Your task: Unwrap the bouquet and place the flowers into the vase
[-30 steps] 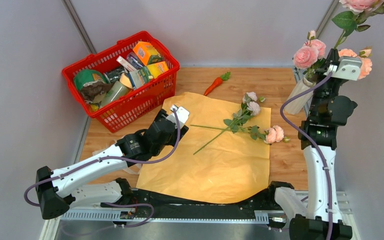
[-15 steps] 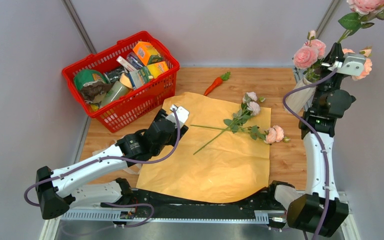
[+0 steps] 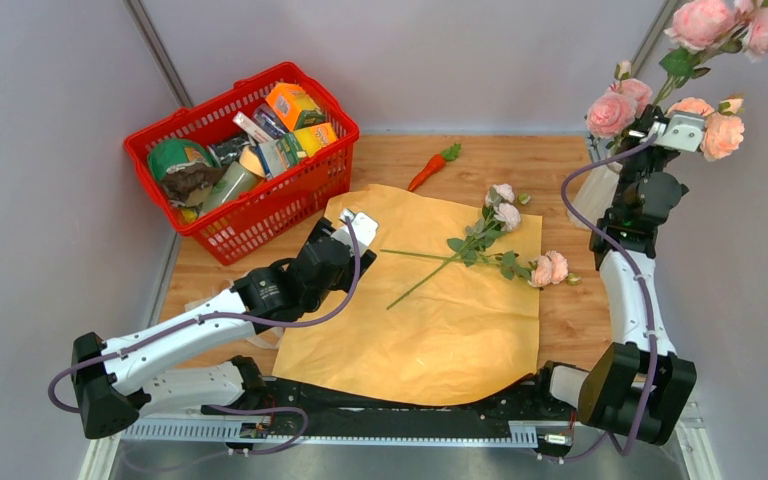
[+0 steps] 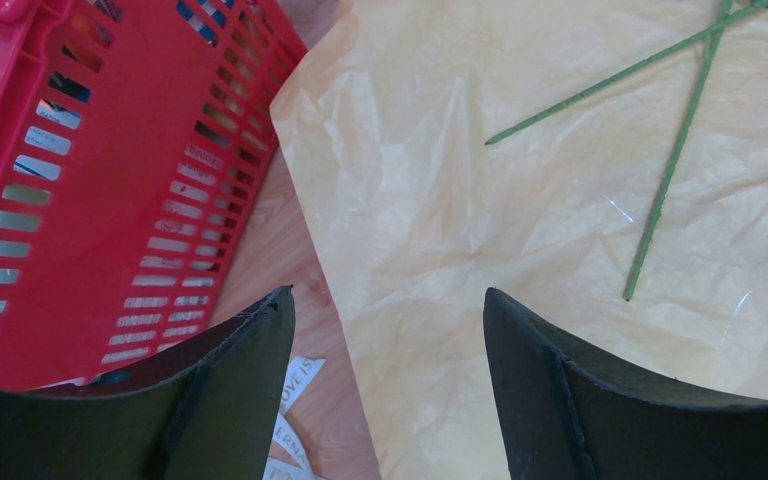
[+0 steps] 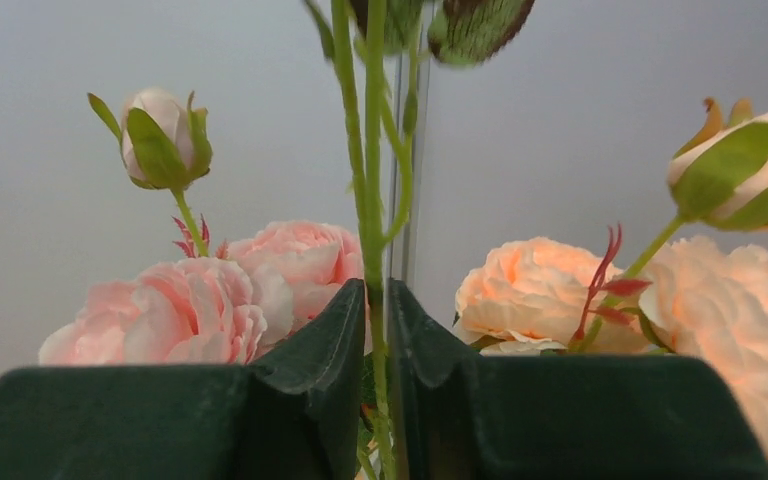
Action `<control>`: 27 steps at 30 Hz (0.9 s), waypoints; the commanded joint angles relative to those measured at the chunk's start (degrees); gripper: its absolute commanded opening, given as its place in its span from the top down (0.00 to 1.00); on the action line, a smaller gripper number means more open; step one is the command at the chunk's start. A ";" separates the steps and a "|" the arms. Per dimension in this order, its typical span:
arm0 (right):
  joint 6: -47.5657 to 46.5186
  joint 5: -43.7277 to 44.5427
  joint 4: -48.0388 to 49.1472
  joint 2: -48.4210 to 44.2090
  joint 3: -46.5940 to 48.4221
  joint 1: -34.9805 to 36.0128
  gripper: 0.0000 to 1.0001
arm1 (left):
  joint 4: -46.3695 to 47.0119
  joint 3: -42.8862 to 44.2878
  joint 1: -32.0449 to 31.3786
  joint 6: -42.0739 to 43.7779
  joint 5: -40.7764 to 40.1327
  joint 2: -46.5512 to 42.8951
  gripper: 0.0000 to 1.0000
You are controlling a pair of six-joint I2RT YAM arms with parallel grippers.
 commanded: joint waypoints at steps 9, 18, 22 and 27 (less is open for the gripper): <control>17.88 8.57 -32.70 -2.50 10.32 -0.22 0.56 | 0.91 1.71 -0.25 0.84 -0.17 -0.14 0.23; 27.29 5.31 -53.02 -9.28 9.97 -0.22 0.38 | 1.00 1.54 -0.16 0.84 -0.70 -0.66 0.23; 28.61 5.49 -58.38 -7.87 11.10 -0.14 0.39 | 1.08 1.54 -0.17 0.84 -0.43 -0.49 0.23; 30.54 3.55 -65.24 -8.04 11.37 -0.22 0.40 | 0.91 1.54 -0.17 0.84 -0.43 -0.84 0.23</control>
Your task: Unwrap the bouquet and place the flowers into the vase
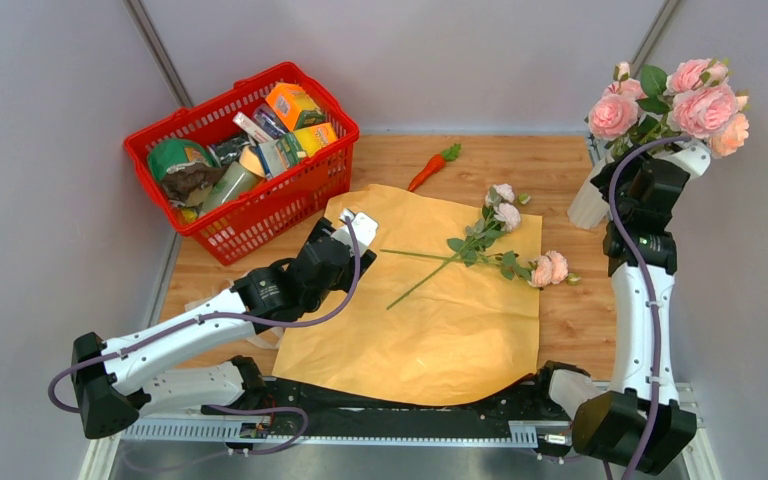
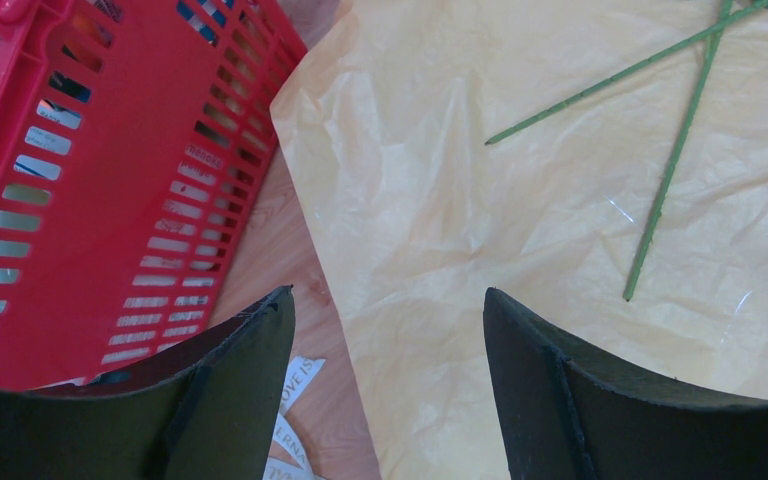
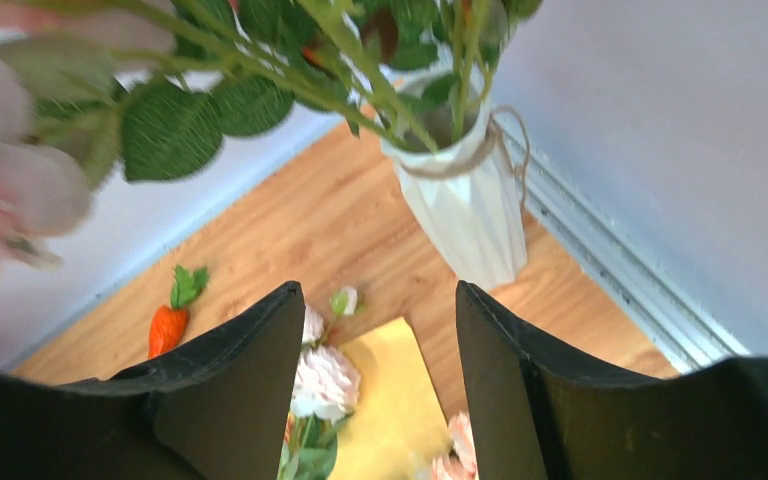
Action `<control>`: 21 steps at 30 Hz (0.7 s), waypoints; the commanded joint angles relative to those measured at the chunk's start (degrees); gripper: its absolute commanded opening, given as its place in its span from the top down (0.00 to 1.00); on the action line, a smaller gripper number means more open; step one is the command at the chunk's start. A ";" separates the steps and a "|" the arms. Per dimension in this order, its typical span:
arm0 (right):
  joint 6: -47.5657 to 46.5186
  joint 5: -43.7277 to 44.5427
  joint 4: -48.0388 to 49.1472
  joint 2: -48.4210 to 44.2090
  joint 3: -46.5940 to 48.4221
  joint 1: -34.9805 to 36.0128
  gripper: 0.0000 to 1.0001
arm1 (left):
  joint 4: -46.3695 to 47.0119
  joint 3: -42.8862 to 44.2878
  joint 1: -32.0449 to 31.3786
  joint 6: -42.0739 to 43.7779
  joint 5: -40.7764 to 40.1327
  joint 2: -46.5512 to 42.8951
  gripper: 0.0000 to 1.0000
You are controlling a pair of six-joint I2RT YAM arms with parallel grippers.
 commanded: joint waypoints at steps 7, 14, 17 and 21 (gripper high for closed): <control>3.51 -3.67 -9.61 -2.31 2.12 -0.18 0.39 | 1.00 1.54 -0.16 0.84 -0.32 -0.82 0.23; 2.89 -12.46 -15.41 -6.43 10.29 -0.09 0.46 | 1.08 1.62 -0.16 0.84 -0.15 -0.73 0.23; 2.98 -12.37 -15.94 -9.94 12.84 -0.09 0.44 | 1.00 1.62 -0.16 0.84 -0.06 -0.64 0.23; 2.37 -12.37 -15.77 -11.36 17.67 -0.18 0.38 | 1.00 1.62 -0.16 0.84 -0.23 -0.38 0.23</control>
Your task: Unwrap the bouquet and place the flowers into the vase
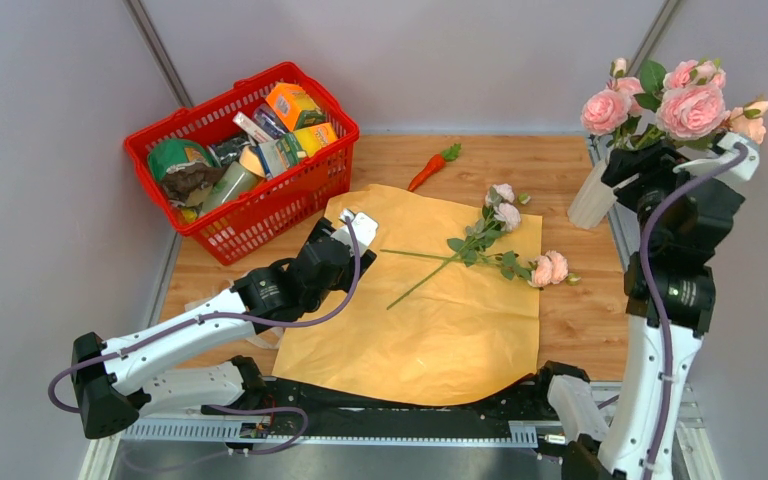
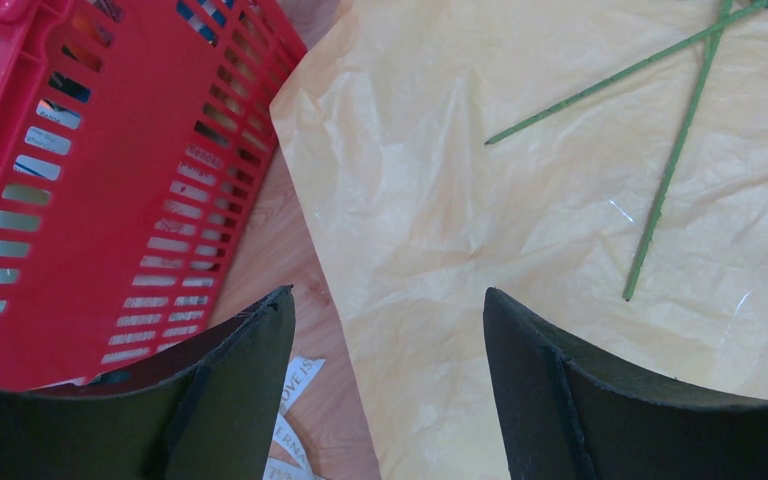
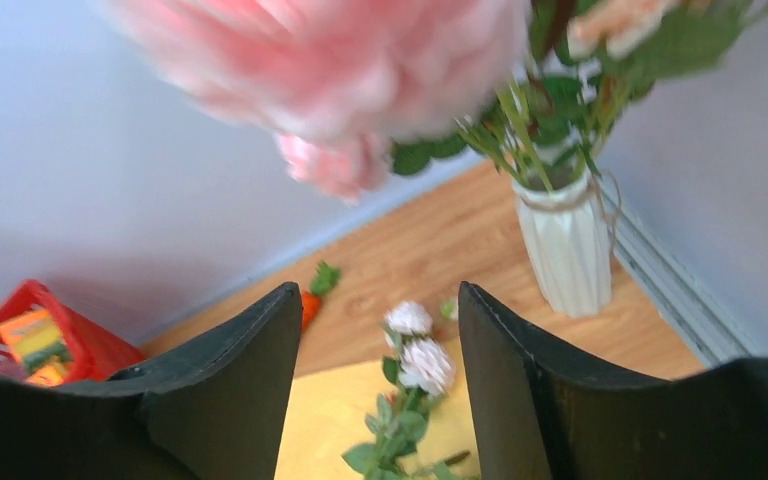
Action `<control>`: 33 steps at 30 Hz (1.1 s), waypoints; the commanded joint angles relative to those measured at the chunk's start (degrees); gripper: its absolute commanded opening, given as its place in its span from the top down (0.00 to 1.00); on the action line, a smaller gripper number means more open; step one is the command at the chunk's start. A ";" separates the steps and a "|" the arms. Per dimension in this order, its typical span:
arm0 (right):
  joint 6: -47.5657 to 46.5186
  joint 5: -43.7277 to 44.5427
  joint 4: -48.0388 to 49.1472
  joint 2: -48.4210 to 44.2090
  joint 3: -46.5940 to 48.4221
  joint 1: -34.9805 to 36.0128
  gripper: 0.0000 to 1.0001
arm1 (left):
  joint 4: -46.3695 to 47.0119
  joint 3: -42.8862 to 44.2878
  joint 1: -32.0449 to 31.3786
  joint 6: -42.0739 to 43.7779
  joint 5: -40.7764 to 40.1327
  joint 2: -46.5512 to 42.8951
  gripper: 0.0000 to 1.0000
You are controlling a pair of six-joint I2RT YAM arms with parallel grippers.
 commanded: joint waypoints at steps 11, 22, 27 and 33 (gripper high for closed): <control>-4.96 9.77 2.52 6.88 22.24 -0.09 0.29 | 1.08 1.53 -0.17 0.84 -0.78 -0.56 0.23; -10.32 17.87 3.49 15.16 13.12 -0.09 0.32 | 1.00 1.45 -0.16 0.84 -0.87 -0.29 0.23; -9.36 17.00 3.49 12.44 12.75 -0.09 0.33 | 1.00 1.45 -0.16 0.93 -0.96 0.32 0.23; -7.69 13.13 -0.02 9.01 15.74 -0.18 0.29 | 1.08 1.45 -0.16 0.84 -1.40 0.41 0.23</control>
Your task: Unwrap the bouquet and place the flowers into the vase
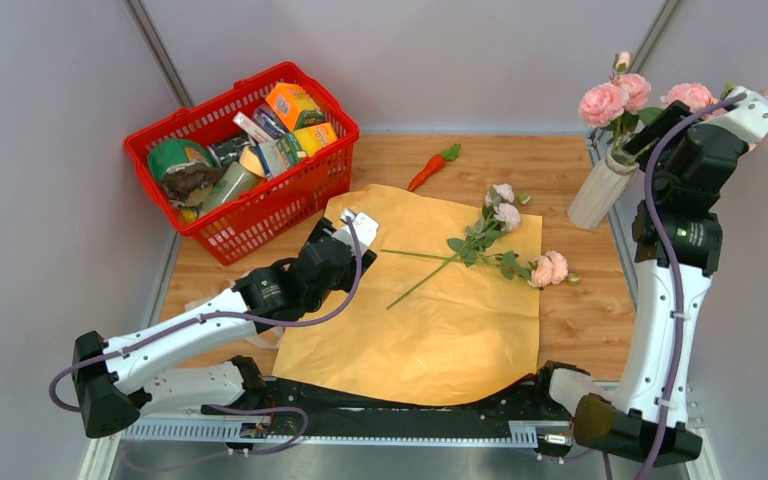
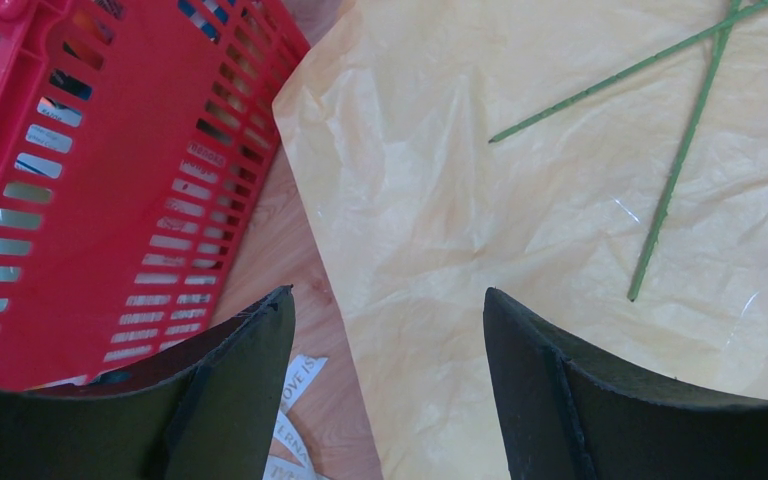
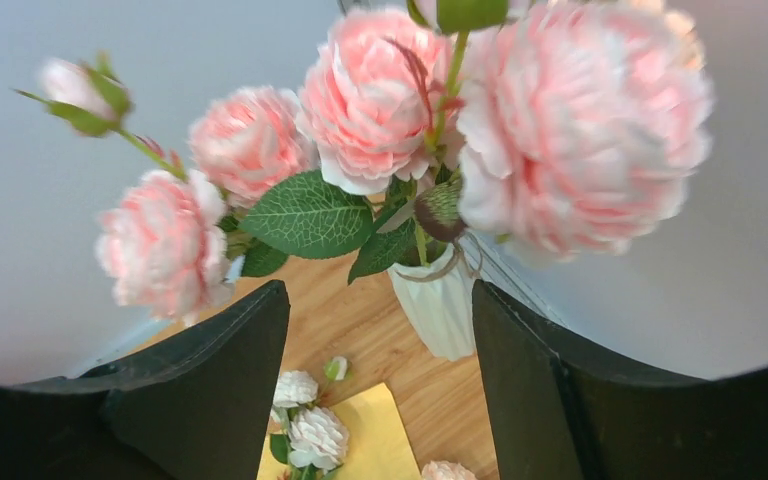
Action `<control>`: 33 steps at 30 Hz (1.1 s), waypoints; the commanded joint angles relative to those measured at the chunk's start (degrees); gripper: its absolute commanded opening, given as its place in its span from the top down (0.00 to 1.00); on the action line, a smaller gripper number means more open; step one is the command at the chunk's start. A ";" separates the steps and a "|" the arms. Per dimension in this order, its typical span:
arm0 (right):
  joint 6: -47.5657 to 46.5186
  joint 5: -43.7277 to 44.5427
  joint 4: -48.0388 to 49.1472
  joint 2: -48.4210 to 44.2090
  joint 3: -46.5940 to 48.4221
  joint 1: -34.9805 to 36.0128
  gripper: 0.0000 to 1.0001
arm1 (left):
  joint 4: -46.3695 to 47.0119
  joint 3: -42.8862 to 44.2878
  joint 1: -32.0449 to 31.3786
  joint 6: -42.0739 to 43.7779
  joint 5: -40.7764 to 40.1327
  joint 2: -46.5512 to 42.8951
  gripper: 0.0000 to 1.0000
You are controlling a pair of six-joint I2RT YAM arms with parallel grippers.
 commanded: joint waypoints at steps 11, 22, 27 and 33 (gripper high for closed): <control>9.78 -24.65 -1.83 -10.70 -0.48 -0.09 0.32 | 1.00 1.54 -0.16 0.84 -0.92 -0.38 0.23; 21.56 -42.78 6.33 -22.47 -31.14 2.45 0.39 | 1.08 1.36 -0.16 0.84 -0.48 -0.47 0.23; 29.47 -42.26 10.82 -23.80 -45.13 6.32 0.40 | 0.91 1.71 -0.16 0.84 0.14 -0.11 0.23; 47.22 -36.73 17.42 -20.82 -55.42 13.16 0.41 | 0.91 1.62 -0.16 0.84 -0.56 0.06 0.23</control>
